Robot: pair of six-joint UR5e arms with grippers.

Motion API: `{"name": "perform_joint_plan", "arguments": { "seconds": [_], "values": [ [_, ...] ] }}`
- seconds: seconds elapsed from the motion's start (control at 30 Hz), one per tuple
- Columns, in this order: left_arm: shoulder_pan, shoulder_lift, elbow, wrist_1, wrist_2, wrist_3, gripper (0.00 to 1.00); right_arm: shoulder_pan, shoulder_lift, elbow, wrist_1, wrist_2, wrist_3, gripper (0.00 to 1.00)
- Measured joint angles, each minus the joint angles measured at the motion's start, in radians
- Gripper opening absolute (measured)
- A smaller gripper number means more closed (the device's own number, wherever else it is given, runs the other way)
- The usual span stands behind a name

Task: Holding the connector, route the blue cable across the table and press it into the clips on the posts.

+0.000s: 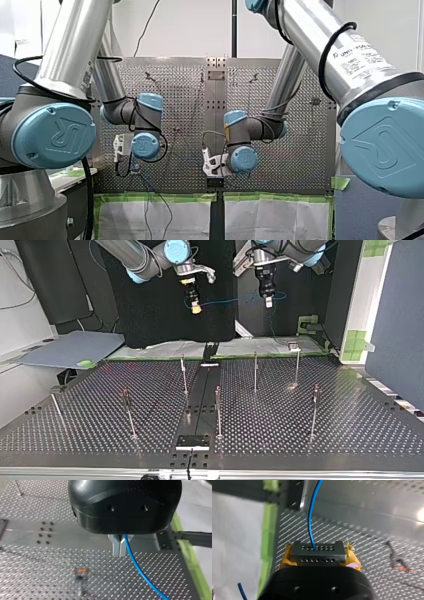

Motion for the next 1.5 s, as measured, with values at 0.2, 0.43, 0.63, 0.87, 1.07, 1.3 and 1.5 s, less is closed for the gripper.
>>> {"name": "perform_joint_plan", "arguments": {
  "seconds": [0.2, 0.43, 0.63, 0.87, 1.07, 1.3, 1.5],
  "values": [
    [0.012, 0.065, 0.042, -0.064, -0.046, -0.009, 0.0, 0.0, -0.067, -0.061, 0.061, -0.066, 0.063, 0.0],
    [0.031, 0.136, 0.097, -0.134, -0.096, -0.003, 0.0, 0.001, -0.135, -0.127, 0.129, -0.135, 0.085, 0.0],
    [0.045, 0.195, 0.144, -0.193, -0.154, -0.01, 0.0, 0.0, -0.195, -0.178, 0.162, -0.194, 0.117, 0.0],
    [0.054, 0.265, 0.174, -0.263, -0.174, -0.028, 0.0, 0.0, -0.27, -0.233, 0.165, -0.269, 0.173, 0.0],
    [0.066, 0.321, 0.183, -0.319, -0.138, -0.049, 0.0, 0.001, -0.322, -0.269, 0.168, -0.307, 0.195, 0.0],
    [0.101, 0.377, 0.203, -0.372, -0.122, -0.075, 0.0, 0.004, -0.296, -0.302, 0.171, -0.312, 0.202, 0.0],
    [0.154, 0.386, 0.218, -0.402, -0.099, -0.089, 0.0, 0.008, -0.247, -0.35, 0.184, -0.314, 0.203, 0.0]
  ]
}}
